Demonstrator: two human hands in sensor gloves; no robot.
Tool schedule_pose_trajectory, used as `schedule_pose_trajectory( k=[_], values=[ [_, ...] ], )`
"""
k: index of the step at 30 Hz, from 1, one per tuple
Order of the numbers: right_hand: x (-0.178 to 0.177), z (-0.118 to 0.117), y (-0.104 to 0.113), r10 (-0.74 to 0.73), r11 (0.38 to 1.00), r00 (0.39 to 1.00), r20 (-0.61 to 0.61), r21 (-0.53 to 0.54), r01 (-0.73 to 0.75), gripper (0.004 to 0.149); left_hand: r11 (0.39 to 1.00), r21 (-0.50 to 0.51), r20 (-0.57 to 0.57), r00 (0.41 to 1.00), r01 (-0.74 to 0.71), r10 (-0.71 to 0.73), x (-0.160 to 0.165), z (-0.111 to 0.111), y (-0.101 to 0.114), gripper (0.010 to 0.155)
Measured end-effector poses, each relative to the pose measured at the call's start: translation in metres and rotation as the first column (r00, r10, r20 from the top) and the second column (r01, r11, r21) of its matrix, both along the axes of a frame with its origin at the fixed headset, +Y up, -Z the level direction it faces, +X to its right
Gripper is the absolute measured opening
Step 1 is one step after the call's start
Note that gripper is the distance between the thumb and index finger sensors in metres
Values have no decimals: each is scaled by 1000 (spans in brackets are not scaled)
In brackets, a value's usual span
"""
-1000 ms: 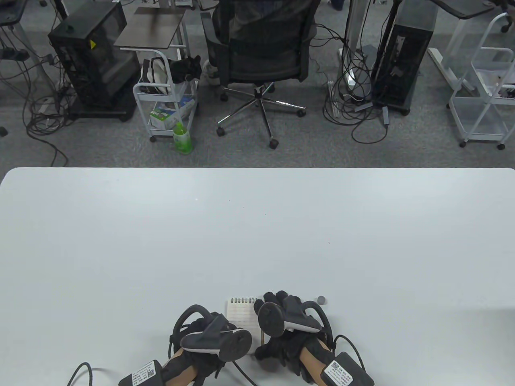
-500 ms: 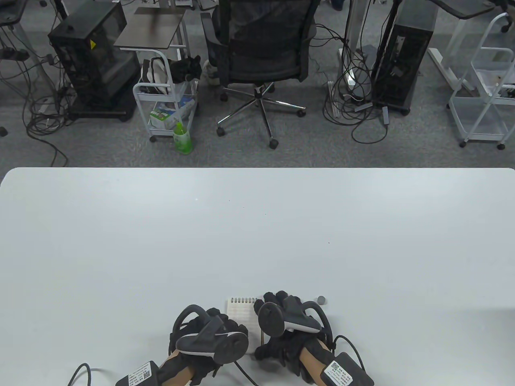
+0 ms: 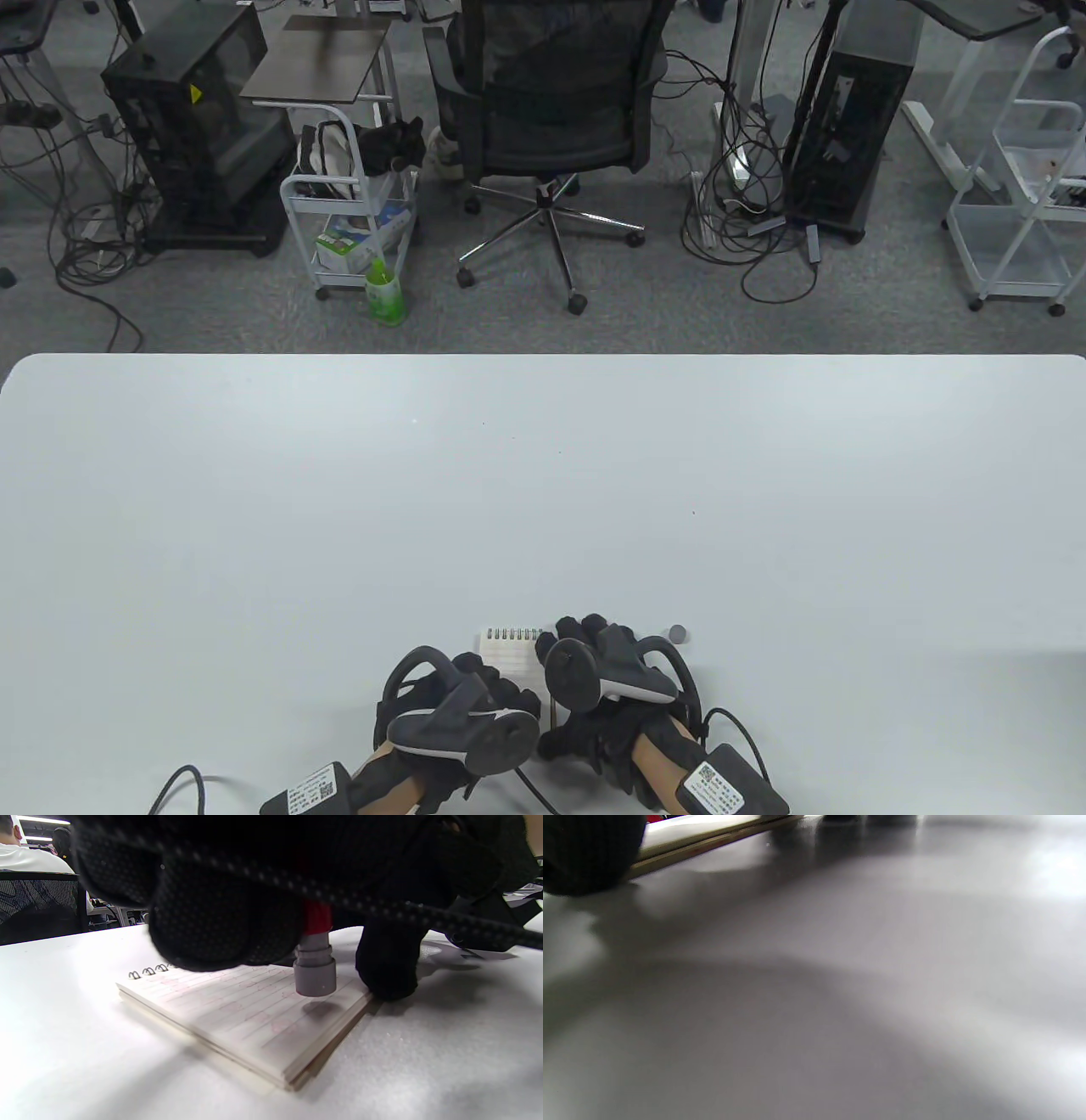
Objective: Stamp flower pattern stamp onto notebook
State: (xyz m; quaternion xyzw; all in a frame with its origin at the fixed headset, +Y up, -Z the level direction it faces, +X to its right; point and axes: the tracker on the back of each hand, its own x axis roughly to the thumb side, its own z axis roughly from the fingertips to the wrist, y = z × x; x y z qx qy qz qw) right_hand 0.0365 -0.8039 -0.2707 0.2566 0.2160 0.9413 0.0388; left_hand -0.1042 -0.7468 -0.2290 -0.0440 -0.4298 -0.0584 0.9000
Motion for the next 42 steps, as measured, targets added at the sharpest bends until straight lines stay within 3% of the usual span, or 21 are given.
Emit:
schedule_pose_trajectory(
  k=[22,42],
  values=[
    [0,0,0,0,1000,1000,0,0,0,103,997,18,-4,997,74,-74,9,2,-4,44],
    [1,0,0,-4,1000,1000,2,-9,4,103,995,-65,-44,996,77,-80,11,-5,-10,44]
  ],
)
